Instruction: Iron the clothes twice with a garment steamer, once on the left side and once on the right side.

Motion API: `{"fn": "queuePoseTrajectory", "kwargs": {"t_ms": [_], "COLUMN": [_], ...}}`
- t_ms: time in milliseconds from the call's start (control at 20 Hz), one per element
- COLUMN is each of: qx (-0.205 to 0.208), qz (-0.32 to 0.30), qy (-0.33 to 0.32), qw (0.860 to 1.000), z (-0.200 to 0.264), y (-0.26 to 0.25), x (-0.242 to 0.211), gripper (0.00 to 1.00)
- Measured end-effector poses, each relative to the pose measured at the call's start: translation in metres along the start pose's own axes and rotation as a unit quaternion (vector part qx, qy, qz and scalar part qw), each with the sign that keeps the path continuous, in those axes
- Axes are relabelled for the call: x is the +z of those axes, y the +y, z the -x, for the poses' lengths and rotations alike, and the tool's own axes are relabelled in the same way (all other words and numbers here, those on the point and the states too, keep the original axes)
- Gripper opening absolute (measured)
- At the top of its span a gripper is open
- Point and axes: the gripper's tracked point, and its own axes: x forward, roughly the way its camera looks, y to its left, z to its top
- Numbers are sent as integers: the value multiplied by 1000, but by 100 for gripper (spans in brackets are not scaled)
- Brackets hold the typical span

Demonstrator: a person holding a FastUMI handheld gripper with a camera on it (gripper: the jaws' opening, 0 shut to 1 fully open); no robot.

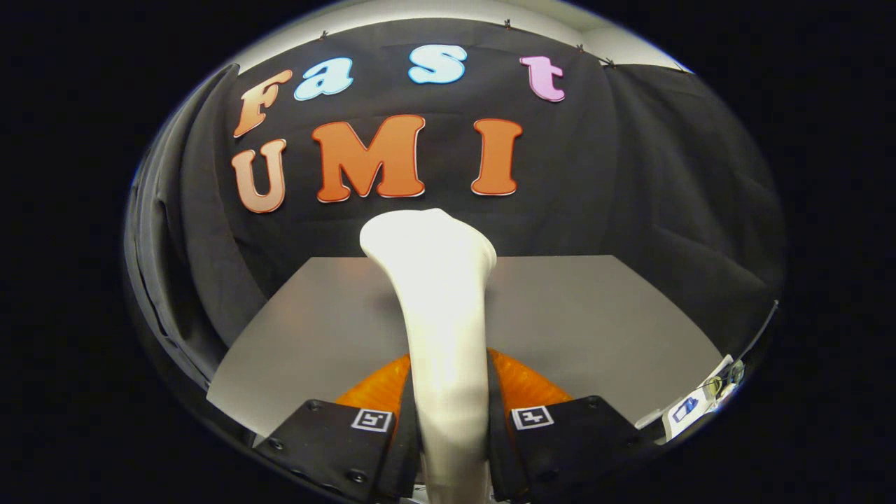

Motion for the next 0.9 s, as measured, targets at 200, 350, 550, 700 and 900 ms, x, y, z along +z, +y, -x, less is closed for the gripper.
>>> {"fn": "queuePoseTrajectory", "kwargs": {"t_ms": [200, 350, 550, 700, 900], "qx": [-34, -65, -96, -125, -155], "qz": [-16, -25, -30, -29, -20], "qy": [-26, -60, -113, -137, -167], "qw": [999, 996, 989, 982, 974], "z": [18, 46, 100, 145, 198], "y": [1, 0, 15, 36, 73], "x": [-6, 6, 19, 17, 12], "gripper": [48, 48, 48, 47, 47]}}
